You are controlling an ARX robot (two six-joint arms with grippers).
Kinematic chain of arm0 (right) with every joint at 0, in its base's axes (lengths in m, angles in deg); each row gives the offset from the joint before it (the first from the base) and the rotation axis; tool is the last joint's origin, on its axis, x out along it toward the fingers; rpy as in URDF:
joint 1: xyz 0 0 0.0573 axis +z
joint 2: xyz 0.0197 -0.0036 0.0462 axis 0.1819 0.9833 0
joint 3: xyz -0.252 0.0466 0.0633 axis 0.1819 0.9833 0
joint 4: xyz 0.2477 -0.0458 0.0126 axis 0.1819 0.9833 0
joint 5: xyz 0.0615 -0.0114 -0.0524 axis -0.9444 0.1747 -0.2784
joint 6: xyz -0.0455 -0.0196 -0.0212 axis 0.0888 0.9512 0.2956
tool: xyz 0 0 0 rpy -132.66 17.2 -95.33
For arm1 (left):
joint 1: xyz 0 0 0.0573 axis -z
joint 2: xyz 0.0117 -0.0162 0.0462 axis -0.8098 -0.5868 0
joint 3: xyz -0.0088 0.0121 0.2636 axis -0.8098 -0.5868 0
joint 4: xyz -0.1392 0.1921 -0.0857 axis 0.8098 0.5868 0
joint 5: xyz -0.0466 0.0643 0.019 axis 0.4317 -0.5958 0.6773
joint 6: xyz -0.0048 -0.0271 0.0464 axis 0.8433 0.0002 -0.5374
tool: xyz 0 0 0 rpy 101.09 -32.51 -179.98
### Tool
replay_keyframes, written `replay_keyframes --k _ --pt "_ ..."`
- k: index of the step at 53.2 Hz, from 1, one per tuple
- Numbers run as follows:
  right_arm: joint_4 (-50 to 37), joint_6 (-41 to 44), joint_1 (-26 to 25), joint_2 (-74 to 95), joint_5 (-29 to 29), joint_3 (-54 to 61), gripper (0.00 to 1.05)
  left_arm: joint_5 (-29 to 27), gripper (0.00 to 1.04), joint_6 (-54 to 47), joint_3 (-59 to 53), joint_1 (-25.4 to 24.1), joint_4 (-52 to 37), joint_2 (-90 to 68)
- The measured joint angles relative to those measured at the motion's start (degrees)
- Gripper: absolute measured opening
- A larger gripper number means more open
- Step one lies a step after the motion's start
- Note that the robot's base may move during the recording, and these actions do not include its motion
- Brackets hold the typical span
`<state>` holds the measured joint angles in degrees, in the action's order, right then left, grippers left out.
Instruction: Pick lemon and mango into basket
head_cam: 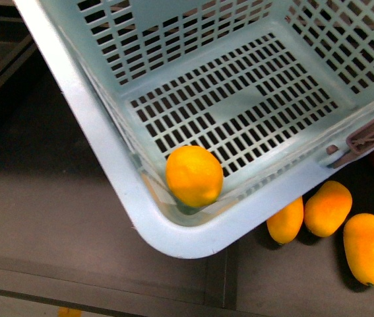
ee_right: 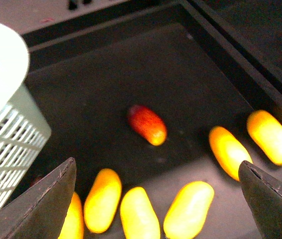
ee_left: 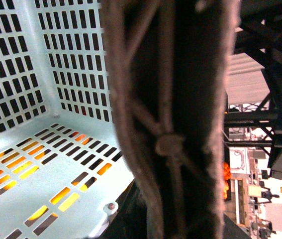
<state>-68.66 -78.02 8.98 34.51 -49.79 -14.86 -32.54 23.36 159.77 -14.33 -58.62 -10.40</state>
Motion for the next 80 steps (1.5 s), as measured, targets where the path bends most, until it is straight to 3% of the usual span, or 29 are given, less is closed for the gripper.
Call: replay_keyframes --k 11,20,24,44,80 --pt "-11.28 0.48 -10.45 17.22 -9.84 -10.03 0.96 0.87 0.06 0.17 0.00 0.59 0.00 0.00" --pt "-21.57 11.98 -16.06 40.85 -13.33 -19.21 0.96 0.50 0.06 0.17 0.00 0.48 0.00 0.00" --pt "-22.03 18.60 -17.53 53.96 -14.95 -25.03 0.96 -0.35 0.06 0.02 0.00 0.31 0.00 0.00" --pt "-14.38 32.79 -15.80 83.65 -17.73 -45.62 0.96 0.35 0.06 0.13 0.00 0.35 0.00 0.00" --pt "-7.85 34.64 -14.99 97.66 -22.08 -61.99 0.96 0.17 0.06 0.13 0.00 0.35 0.00 0.00"
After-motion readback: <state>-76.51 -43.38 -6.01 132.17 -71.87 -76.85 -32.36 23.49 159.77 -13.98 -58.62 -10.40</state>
